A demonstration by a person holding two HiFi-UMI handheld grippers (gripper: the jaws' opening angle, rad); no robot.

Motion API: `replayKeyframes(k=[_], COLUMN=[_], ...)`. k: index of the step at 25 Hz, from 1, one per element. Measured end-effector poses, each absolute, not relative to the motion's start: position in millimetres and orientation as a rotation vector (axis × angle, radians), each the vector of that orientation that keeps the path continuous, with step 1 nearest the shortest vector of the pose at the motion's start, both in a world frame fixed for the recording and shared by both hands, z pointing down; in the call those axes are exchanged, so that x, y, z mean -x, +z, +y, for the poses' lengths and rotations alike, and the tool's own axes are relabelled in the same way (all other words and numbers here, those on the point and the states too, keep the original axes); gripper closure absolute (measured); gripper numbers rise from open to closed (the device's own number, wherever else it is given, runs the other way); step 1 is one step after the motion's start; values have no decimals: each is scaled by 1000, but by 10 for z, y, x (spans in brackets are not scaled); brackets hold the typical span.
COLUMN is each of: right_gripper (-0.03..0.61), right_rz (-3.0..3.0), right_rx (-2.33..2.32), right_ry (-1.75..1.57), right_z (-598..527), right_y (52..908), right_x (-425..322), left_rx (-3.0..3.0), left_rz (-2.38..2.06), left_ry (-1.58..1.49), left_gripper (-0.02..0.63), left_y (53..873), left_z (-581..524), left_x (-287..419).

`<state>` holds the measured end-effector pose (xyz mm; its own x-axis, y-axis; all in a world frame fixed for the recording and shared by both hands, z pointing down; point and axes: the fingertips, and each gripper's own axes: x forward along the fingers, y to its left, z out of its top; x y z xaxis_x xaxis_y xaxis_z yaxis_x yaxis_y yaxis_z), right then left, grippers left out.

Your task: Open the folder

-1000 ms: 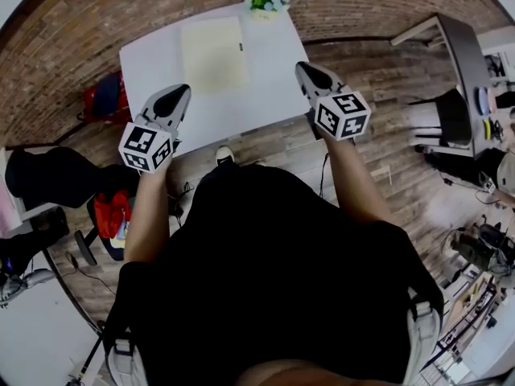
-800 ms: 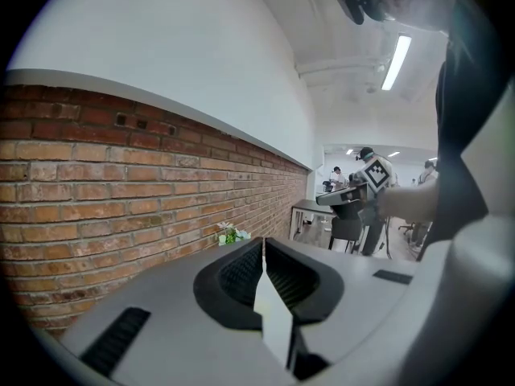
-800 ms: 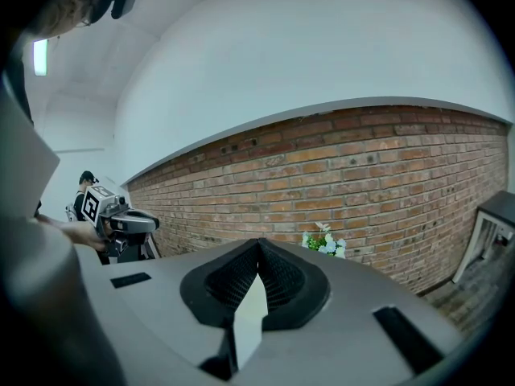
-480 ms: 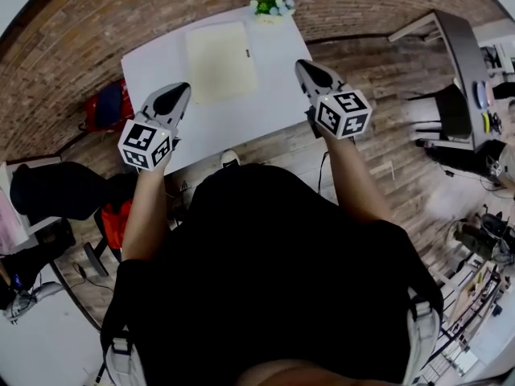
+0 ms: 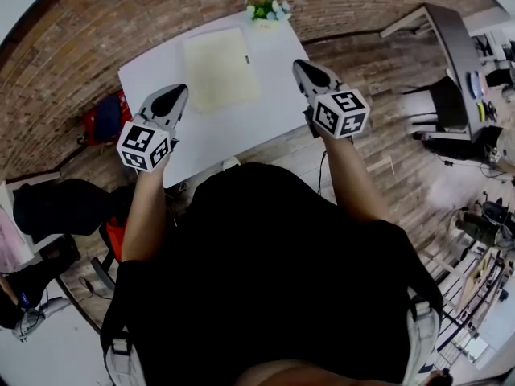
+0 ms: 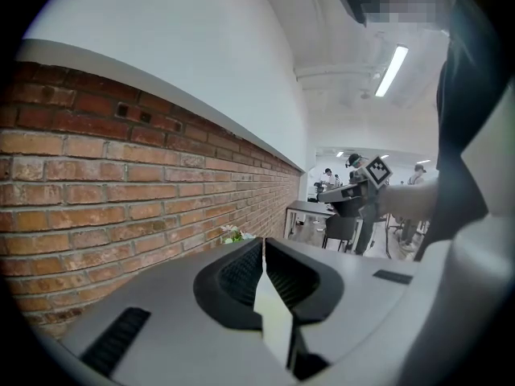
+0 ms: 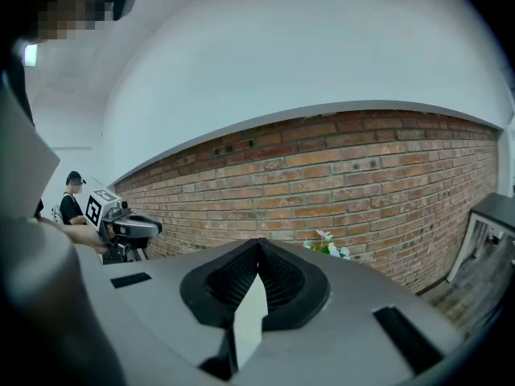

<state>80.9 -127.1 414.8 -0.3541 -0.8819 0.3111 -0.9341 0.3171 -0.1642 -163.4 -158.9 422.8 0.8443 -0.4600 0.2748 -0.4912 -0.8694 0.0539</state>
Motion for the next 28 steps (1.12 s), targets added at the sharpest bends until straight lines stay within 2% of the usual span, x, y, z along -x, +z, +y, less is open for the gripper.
replayKeyframes(k=[28], right_gripper=[551], right_rz=[-2405], right_rx=[-1685], right_ry=[489], right_z=[-1626], right_y=[4153], right_x=[-487], left_rx=[-2915], left_rz=[-674], left_ry=[372], left_gripper=[595], left_y=[4265], left_z=[-1997], left_x=[1762])
